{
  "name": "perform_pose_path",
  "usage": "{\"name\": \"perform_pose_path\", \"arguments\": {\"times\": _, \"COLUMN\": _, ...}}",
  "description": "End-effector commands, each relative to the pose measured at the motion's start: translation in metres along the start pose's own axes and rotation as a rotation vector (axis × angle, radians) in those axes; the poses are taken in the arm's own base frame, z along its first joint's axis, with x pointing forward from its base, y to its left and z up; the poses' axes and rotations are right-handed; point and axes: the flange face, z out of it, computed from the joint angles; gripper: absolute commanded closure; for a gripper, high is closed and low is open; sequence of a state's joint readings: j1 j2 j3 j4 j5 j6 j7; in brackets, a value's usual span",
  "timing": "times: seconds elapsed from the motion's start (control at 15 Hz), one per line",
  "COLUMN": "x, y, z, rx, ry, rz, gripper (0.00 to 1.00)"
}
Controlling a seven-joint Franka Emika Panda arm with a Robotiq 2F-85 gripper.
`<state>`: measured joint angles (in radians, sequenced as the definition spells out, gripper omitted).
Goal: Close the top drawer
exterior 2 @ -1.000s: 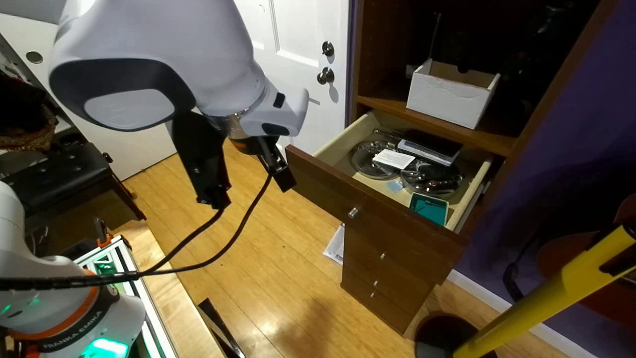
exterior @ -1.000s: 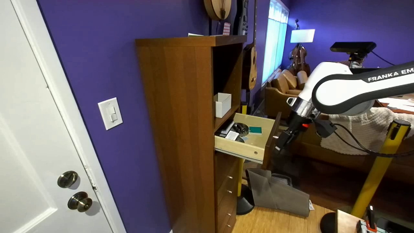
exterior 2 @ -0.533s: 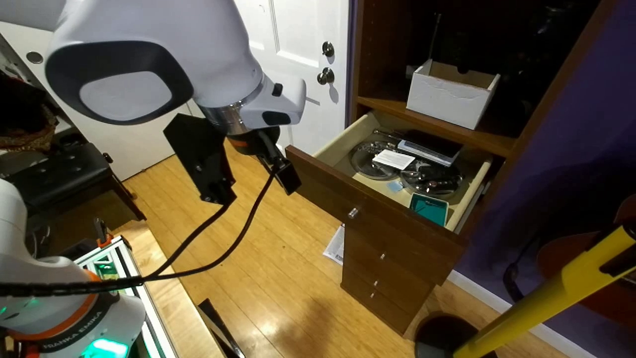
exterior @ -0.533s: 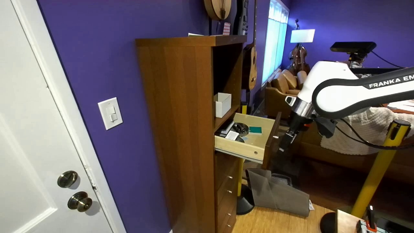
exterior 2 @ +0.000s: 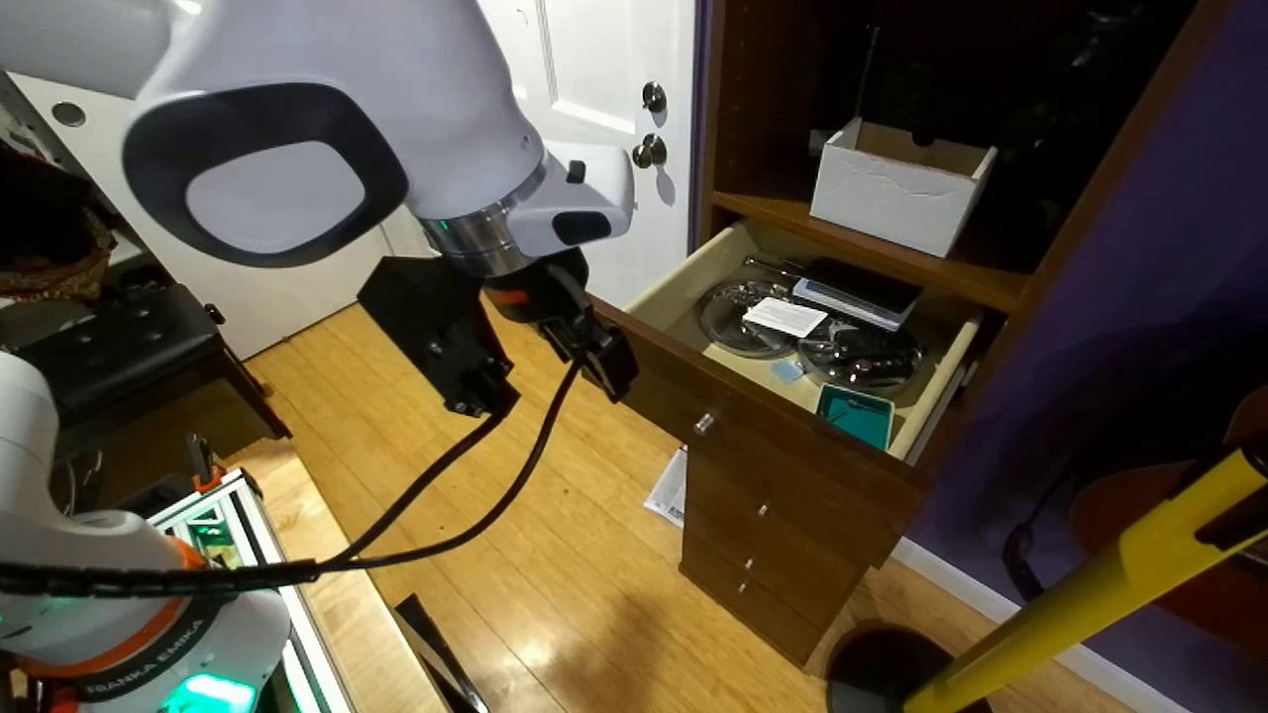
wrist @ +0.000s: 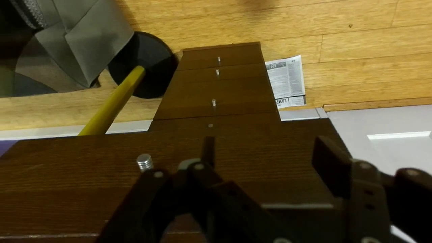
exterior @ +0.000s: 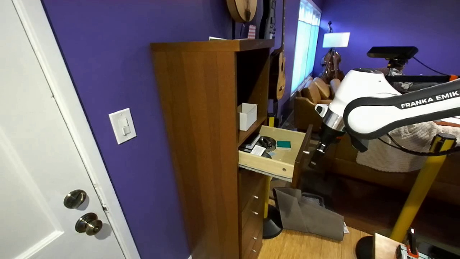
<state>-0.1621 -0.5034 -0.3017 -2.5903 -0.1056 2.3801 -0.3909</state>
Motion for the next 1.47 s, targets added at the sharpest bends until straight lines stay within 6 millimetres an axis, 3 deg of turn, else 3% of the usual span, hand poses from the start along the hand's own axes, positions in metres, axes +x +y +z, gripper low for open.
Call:
{"name": "perform_pose_path", "arguments": {"times": 0.0, "x": 0.01, "y": 0.012, "z": 0.013, "rx": -0.034, "ry": 0.024, "rz": -0.017, "gripper": 0.55}}
{"name": "perform_pose_path", "arguments": {"times": 0.4, "x": 0.027, "y": 0.012, "z": 0.025, "rx": -0.046, "ry": 0.072, "rz": -0.019, "gripper": 0.99}}
{"name": "perform_pose_path", "arguments": {"times": 0.93, "x": 0.058, "y": 0.007, "z": 0.03, "rx": -0.004, "ry": 0.197, "rz": 0.004, "gripper": 1.0}}
{"name": "perform_pose_path", "arguments": {"times": 1.4, "x": 0.098, "y": -0.006, "z": 0.052, "rx": 0.062, "ry": 0.312, "rz": 0.005, "gripper": 1.0}}
